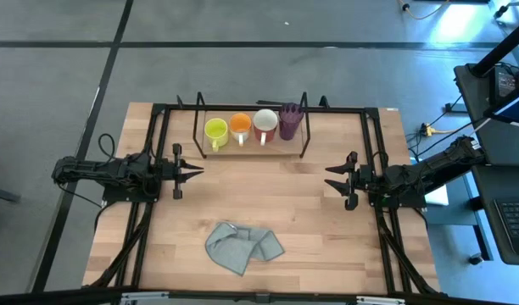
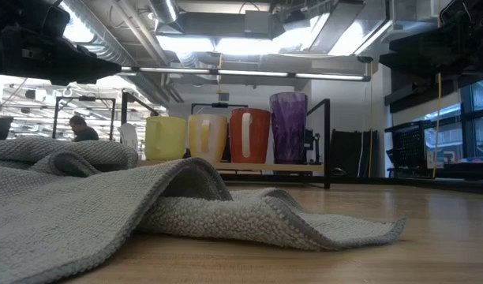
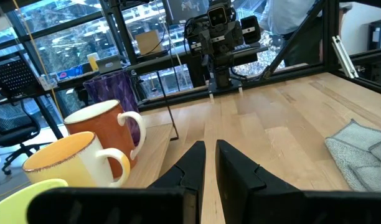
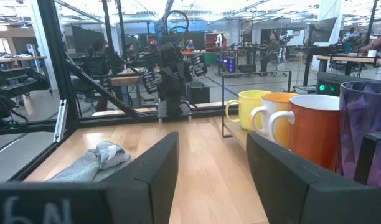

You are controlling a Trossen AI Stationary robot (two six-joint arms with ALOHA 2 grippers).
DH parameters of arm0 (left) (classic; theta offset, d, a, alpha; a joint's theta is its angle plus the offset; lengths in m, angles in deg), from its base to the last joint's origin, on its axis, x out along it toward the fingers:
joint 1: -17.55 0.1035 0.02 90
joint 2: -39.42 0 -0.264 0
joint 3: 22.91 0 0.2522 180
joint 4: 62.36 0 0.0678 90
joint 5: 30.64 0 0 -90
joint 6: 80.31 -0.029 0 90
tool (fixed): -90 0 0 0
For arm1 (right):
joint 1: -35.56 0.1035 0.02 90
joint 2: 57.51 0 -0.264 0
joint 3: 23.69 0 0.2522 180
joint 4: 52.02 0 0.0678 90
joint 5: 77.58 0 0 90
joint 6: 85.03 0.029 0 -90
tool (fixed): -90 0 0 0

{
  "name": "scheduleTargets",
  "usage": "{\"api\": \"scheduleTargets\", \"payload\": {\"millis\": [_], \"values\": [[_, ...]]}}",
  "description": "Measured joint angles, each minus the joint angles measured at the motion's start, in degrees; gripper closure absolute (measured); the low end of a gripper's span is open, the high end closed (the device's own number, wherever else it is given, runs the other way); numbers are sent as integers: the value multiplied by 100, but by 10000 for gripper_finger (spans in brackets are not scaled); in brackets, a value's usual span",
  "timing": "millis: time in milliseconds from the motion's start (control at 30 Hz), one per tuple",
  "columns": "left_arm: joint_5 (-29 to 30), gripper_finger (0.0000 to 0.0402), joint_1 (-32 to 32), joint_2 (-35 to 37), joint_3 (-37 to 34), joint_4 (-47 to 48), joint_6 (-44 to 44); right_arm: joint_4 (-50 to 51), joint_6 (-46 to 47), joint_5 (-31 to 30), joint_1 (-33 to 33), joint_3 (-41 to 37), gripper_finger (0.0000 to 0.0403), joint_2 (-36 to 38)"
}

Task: Stack small to large cups/mugs on shelf
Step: Return to Home Position

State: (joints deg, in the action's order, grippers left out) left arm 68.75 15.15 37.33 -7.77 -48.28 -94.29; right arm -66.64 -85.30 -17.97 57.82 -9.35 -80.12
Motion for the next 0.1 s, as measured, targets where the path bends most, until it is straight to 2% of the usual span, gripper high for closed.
{"api": "scheduleTargets", "payload": {"millis": [100], "values": [[0, 369, 0, 0, 0, 0, 0, 0, -1, 0, 0, 0, 215, 0]]}}
